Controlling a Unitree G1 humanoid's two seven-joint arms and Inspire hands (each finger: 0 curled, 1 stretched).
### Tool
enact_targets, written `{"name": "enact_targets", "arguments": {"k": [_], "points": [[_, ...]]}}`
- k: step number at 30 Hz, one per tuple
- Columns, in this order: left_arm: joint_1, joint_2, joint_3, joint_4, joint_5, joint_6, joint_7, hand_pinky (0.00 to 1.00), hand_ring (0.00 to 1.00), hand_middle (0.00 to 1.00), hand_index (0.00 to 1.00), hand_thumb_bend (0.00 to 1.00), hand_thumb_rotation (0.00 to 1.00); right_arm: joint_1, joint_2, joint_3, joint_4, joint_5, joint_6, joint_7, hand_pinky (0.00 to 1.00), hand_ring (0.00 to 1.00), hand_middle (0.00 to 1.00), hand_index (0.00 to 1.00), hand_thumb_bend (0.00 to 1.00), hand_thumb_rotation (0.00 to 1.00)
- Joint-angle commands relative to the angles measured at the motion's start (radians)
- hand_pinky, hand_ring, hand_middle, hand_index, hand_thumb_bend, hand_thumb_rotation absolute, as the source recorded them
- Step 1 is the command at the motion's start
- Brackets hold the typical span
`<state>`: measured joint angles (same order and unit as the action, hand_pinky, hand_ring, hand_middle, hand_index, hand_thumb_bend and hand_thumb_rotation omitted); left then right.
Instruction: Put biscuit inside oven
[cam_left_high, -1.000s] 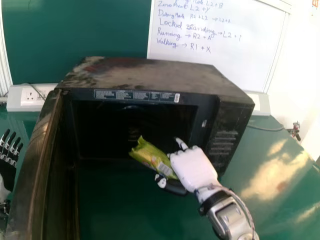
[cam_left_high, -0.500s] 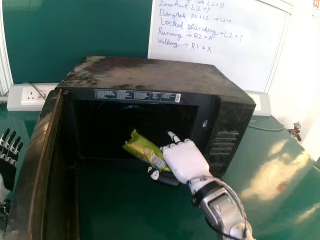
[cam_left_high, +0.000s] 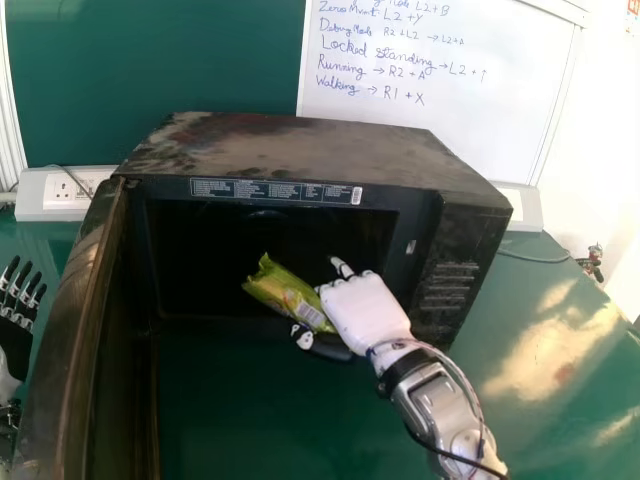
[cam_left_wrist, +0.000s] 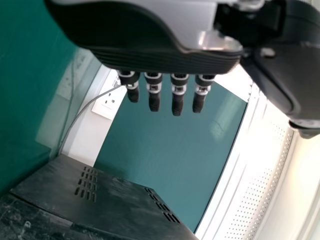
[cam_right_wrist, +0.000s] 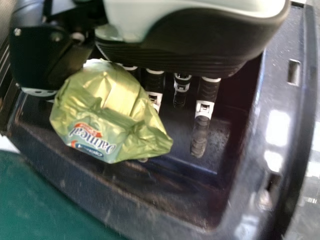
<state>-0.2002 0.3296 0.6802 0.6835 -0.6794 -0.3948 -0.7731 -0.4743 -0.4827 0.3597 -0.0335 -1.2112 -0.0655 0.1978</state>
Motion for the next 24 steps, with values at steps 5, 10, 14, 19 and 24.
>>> {"name": "enact_targets", "arguments": {"k": [5,10,14,19,24], "points": [[0.036,-0.048,-0.002,0.047,-0.008,-0.001,-0.009,0.85,0.73,0.79,0.95,0.00,0.00,-0.056,0.013,0.013,0.036,0.011,0.009,-0.018,0.41,0.43,0.48,0.49,0.52,0.00],[0.037,-0.048,-0.003,0.047,-0.002,-0.007,-0.003,0.89,0.74,0.79,0.95,0.00,0.00,-0.081,0.020,0.022,0.074,0.012,0.007,-0.034,0.40,0.43,0.48,0.49,0.52,0.00],[0.034,-0.046,-0.002,0.057,-0.003,-0.012,-0.010,0.95,0.76,0.80,0.95,0.00,0.00,-0.103,0.025,0.034,0.111,0.006,0.009,-0.065,0.36,0.40,0.48,0.49,0.53,0.00],[0.034,-0.046,-0.003,0.057,-0.002,-0.010,-0.005,0.91,0.76,0.80,0.95,0.00,0.00,-0.142,0.035,0.047,0.157,0.013,0.013,-0.071,0.35,0.41,0.48,0.49,0.53,0.00],[0.032,-0.046,-0.003,0.059,-0.004,-0.010,-0.009,0.97,0.77,0.81,0.95,0.00,0.00,-0.186,0.054,0.060,0.229,0.032,0.006,-0.104,0.37,0.42,0.48,0.49,0.53,0.00]]}}
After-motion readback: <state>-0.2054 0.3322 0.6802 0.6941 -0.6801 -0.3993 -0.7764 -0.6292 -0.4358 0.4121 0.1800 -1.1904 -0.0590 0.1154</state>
